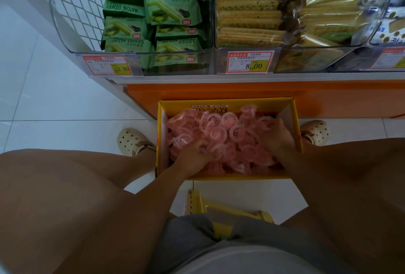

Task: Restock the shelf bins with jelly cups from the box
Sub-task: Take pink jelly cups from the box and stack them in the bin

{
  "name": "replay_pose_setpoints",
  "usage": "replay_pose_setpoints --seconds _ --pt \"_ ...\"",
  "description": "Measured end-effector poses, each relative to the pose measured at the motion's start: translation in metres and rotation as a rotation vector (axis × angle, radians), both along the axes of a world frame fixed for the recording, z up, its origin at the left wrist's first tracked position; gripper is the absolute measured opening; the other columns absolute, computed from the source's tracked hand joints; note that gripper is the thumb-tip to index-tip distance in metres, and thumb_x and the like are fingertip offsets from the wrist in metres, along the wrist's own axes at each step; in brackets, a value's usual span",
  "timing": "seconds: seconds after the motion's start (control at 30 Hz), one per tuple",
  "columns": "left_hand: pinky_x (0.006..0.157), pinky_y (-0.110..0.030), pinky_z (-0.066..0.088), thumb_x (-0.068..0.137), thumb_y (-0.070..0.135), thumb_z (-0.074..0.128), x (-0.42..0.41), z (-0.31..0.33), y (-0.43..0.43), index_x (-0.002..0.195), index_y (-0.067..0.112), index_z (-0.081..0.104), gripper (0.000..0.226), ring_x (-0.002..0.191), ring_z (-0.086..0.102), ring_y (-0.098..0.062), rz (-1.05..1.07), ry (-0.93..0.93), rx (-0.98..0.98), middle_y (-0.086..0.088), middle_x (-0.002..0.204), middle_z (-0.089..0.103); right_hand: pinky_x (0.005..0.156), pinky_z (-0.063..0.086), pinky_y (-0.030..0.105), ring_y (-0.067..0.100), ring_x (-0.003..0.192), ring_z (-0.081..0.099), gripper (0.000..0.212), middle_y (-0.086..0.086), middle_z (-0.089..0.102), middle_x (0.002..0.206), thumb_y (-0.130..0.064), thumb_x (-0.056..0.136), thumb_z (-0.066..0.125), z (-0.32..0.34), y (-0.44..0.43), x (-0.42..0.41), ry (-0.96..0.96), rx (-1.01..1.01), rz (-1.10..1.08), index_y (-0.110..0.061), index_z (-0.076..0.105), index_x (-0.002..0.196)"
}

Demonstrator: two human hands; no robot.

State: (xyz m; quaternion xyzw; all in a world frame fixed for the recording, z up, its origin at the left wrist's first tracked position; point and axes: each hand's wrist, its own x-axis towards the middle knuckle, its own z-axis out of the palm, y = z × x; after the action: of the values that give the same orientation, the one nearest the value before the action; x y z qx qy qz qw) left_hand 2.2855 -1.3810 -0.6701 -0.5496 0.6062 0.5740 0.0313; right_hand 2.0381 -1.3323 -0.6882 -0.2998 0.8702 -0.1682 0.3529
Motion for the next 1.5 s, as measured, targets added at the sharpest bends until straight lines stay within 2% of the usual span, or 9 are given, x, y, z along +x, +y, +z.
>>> replay_pose_setpoints --seconds 0.37,0.53,0.67,0.73,0.9,1.07,1.23,1.37,1.5 --pt "0.059 -0.017 0.044 0.089 0.045 0.063 0.018 0.038 -0.007 0.101 0.021 0.057 0.027 0.072 0.058 -0.004 0.027 -0.035 -0.124 0.009 0.086 0.061 0.087 0.045 0.028 0.024 0.116 0.058 0.037 0.002 0.063 0.118 -0.02 0.087 0.067 0.027 -0.002 0.01 -0.146 0.038 0.108 -0.017 0.062 0.123" --pt "0.075 -0.035 0.056 0.089 0.045 0.062 0.026 0.068 -0.013 0.109 0.023 0.06 0.03 0.084 0.065 -0.014 0.078 -0.001 -0.127 0.006 0.096 0.065 0.095 0.04 0.026 0.02 0.116 0.057 0.03 0.001 0.063 0.116 -0.018 0.088 0.068 0.068 -0.002 0.036 -0.194 -0.137 0.229 -0.016 0.065 0.117" --pt "0.066 -0.016 0.051 0.091 0.046 0.06 0.037 0.123 -0.023 0.109 0.034 0.06 0.022 0.083 0.064 -0.004 0.083 0.071 -0.281 0.016 0.097 0.064 0.084 0.057 0.04 0.016 0.091 0.068 0.028 -0.006 0.068 0.106 -0.023 0.086 0.07 0.136 -0.004 0.055 -0.35 -0.299 0.262 -0.039 0.064 0.108" --pt "0.071 -0.019 0.053 0.088 0.052 0.06 0.045 0.158 -0.032 0.102 0.039 0.063 0.019 0.085 0.065 -0.003 0.112 0.139 -0.385 0.016 0.092 0.067 0.081 0.057 0.043 0.021 0.091 0.068 0.032 -0.001 0.069 0.103 -0.021 0.086 0.07 0.176 -0.012 0.064 -0.434 -0.374 0.306 -0.041 0.063 0.111" --pt "0.06 -0.015 0.044 0.081 0.062 0.057 0.058 0.26 -0.051 0.092 0.047 0.06 0.019 0.067 0.058 0.002 0.158 0.27 -0.676 0.01 0.075 0.064 0.064 0.058 0.028 0.016 0.079 0.068 0.021 0.003 0.068 0.101 -0.022 0.087 0.069 0.293 -0.044 0.087 -0.434 -0.596 0.453 -0.032 0.069 0.105" --pt "0.061 -0.03 0.049 0.076 0.069 0.052 0.076 0.351 -0.07 0.097 0.049 0.06 0.029 0.065 0.059 -0.005 0.18 0.309 -0.91 0.009 0.079 0.065 0.062 0.05 0.014 0.004 0.072 0.067 0.02 -0.008 0.073 0.081 -0.037 0.066 0.07 0.412 -0.065 0.115 -0.288 -0.868 0.631 -0.031 0.075 0.084" --pt "0.055 -0.02 0.033 0.077 0.074 0.049 0.1 0.418 -0.091 0.103 0.047 0.059 0.039 0.057 0.05 0.001 0.313 0.244 -1.119 0.023 0.065 0.055 0.061 0.042 0.004 -0.008 0.064 0.06 0.014 -0.019 0.069 0.072 -0.033 0.072 0.068 0.519 -0.111 0.133 0.025 -1.108 0.775 -0.029 0.071 0.085" --pt "0.063 -0.025 0.043 0.064 0.085 0.04 0.12 0.439 -0.116 0.101 0.051 0.058 0.053 0.068 0.058 0.002 0.408 0.257 -1.17 0.029 0.087 0.063 0.062 0.044 0.008 -0.005 0.074 0.062 0.015 -0.019 0.069 0.084 -0.036 0.082 0.072 0.569 -0.194 0.135 0.362 -0.843 0.867 -0.034 0.071 0.097" --pt "0.063 -0.018 0.04 0.062 0.083 0.041 0.135 0.44 -0.142 0.099 0.057 0.056 0.048 0.072 0.056 0.007 0.372 0.211 -1.155 0.038 0.092 0.059 0.075 0.055 0.025 0.009 0.086 0.065 0.024 -0.008 0.067 0.102 -0.028 0.088 0.068 0.556 -0.284 0.146 0.378 -0.502 0.923 -0.027 0.065 0.112"
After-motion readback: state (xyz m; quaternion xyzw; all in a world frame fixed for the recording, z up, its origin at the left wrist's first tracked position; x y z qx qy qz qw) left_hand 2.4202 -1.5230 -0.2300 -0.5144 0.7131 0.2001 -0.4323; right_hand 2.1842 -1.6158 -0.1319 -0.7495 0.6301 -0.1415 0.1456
